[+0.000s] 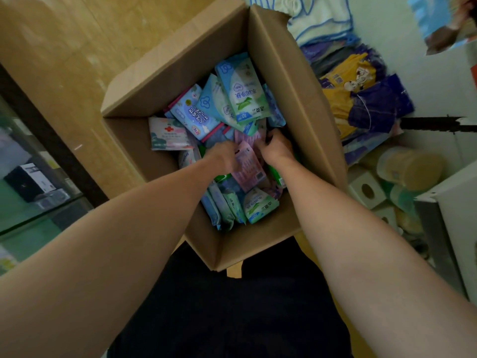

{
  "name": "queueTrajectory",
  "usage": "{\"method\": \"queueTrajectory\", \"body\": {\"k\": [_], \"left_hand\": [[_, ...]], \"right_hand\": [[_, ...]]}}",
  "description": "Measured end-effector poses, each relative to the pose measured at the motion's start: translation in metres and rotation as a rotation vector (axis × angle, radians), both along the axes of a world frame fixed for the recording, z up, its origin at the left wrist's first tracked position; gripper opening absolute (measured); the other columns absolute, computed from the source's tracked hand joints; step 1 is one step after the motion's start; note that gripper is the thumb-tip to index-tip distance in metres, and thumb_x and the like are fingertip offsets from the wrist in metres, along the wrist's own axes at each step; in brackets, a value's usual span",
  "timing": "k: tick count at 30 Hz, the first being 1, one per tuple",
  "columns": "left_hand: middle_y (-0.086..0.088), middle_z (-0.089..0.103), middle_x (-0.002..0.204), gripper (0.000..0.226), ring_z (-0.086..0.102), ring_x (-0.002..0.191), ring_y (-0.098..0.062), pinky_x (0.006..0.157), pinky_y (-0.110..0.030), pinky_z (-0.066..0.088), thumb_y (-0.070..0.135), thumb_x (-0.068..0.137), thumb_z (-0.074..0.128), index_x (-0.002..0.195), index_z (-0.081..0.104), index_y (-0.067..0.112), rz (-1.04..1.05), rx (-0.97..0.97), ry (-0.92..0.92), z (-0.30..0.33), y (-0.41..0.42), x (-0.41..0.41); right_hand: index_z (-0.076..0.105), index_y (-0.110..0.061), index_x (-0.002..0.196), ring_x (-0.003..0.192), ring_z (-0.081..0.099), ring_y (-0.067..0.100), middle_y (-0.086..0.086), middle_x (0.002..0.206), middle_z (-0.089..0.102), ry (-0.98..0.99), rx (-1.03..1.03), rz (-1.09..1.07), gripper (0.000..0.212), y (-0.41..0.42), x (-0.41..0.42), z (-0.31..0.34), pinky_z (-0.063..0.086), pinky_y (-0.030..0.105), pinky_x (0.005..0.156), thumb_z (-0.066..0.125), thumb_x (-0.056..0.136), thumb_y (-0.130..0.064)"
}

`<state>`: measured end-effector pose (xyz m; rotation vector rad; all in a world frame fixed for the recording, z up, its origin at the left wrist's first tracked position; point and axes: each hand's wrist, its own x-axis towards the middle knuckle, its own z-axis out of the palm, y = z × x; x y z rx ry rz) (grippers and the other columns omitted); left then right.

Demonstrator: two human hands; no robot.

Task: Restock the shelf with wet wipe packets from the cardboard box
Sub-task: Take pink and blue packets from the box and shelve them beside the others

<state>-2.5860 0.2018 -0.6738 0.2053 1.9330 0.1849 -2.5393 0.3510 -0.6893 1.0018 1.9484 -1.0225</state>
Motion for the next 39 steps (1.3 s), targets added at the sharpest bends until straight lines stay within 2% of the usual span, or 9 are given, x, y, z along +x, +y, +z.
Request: {"method": "queueTrajectory", "body": {"k": [4, 7, 13, 16, 25, 29, 33, 36, 39], "left_hand": [[-0.011, 0.063, 0.119, 0.042, 0.06, 0.101, -0.026, 0.081, -0.033, 0.051, 0.031, 0.082, 0.075, 0.114, 0.061, 0.009, -0.107, -0.034, -0.001, 0.009, 0.002, 0.001], [-0.01, 0.063, 0.105, 0.025, 0.057, 0.085, -0.022, 0.068, -0.029, 0.045, 0.028, 0.082, 0.075, 0.09, 0.056, 0.013, -0.121, -0.034, 0.02, 0.015, 0.003, 0.005], [-0.014, 0.066, 0.106, 0.023, 0.065, 0.098, -0.031, 0.075, -0.033, 0.052, 0.018, 0.087, 0.064, 0.106, 0.063, 0.006, -0.138, -0.002, 0.122, 0.033, -0.002, 0.022], [-0.01, 0.062, 0.115, 0.028, 0.063, 0.104, -0.03, 0.081, -0.035, 0.051, 0.019, 0.089, 0.06, 0.116, 0.058, 0.009, -0.275, -0.045, 0.135, 0.05, -0.005, 0.03], [-0.015, 0.061, 0.11, 0.033, 0.059, 0.101, -0.036, 0.071, -0.032, 0.041, 0.032, 0.093, 0.057, 0.111, 0.056, 0.005, -0.168, 0.045, 0.218, 0.12, -0.002, 0.042], [-0.015, 0.063, 0.11, 0.024, 0.06, 0.097, -0.035, 0.072, -0.035, 0.047, 0.037, 0.09, 0.056, 0.096, 0.049, 0.014, -0.227, 0.057, 0.229, 0.155, 0.003, 0.044], [-0.015, 0.062, 0.115, 0.022, 0.059, 0.107, -0.036, 0.083, -0.041, 0.05, 0.025, 0.092, 0.053, 0.108, 0.054, 0.01, -0.331, 0.108, 0.283, 0.194, 0.011, 0.05], [-0.015, 0.064, 0.102, 0.011, 0.061, 0.099, -0.036, 0.074, -0.037, 0.048, 0.023, 0.091, 0.051, 0.09, 0.053, 0.012, -0.441, 0.18, 0.34, 0.224, 0.02, 0.058], [-0.016, 0.063, 0.09, 0.02, 0.061, 0.092, -0.036, 0.07, -0.037, 0.045, 0.031, 0.083, 0.053, 0.074, 0.05, 0.013, -0.508, 0.286, 0.382, 0.257, 0.031, 0.072]], "right_hand": [[0.051, -0.013, 0.137, 0.125, 0.055, 0.032, 0.013, 0.136, 0.059, 0.013, -0.045, 0.024, 0.05, -0.005, 0.0, 0.001, 0.045, 0.038, 0.1, 0.064, 0.094, -0.035], [0.053, -0.018, 0.138, 0.126, 0.054, 0.031, 0.01, 0.136, 0.059, 0.042, -0.047, 0.044, 0.049, -0.01, 0.001, 0.003, 0.044, 0.037, 0.102, 0.066, 0.093, -0.033], [0.057, -0.014, 0.134, 0.122, 0.057, 0.027, 0.008, 0.132, 0.062, 0.056, -0.115, 0.111, 0.043, -0.006, 0.007, 0.024, 0.043, 0.027, 0.092, 0.066, 0.093, -0.022], [0.063, -0.011, 0.123, 0.11, 0.063, 0.028, 0.011, 0.121, 0.067, 0.022, -0.107, 0.161, 0.039, 0.0, 0.013, 0.04, 0.052, 0.032, 0.086, 0.071, 0.088, -0.025], [0.047, -0.024, 0.143, 0.115, 0.06, 0.034, 0.013, 0.131, 0.062, 0.078, -0.043, 0.263, 0.052, 0.016, 0.028, 0.113, 0.049, 0.034, 0.09, 0.059, 0.093, -0.029], [0.054, -0.024, 0.135, 0.111, 0.062, 0.033, 0.01, 0.127, 0.064, 0.103, 0.032, 0.225, 0.048, 0.019, 0.043, 0.151, 0.045, 0.03, 0.078, 0.065, 0.089, -0.032], [0.059, -0.025, 0.129, 0.111, 0.06, 0.034, 0.01, 0.126, 0.065, 0.211, 0.08, 0.166, 0.042, 0.019, 0.069, 0.197, 0.048, 0.033, 0.081, 0.064, 0.09, -0.041], [0.058, -0.025, 0.127, 0.109, 0.061, 0.034, 0.009, 0.123, 0.065, 0.275, 0.174, 0.134, 0.051, 0.018, 0.097, 0.23, 0.05, 0.037, 0.084, 0.059, 0.089, -0.059], [0.06, -0.022, 0.123, 0.109, 0.061, 0.033, 0.009, 0.121, 0.066, 0.313, 0.24, 0.053, 0.05, 0.02, 0.13, 0.261, 0.049, 0.035, 0.083, 0.062, 0.087, -0.057]]}}
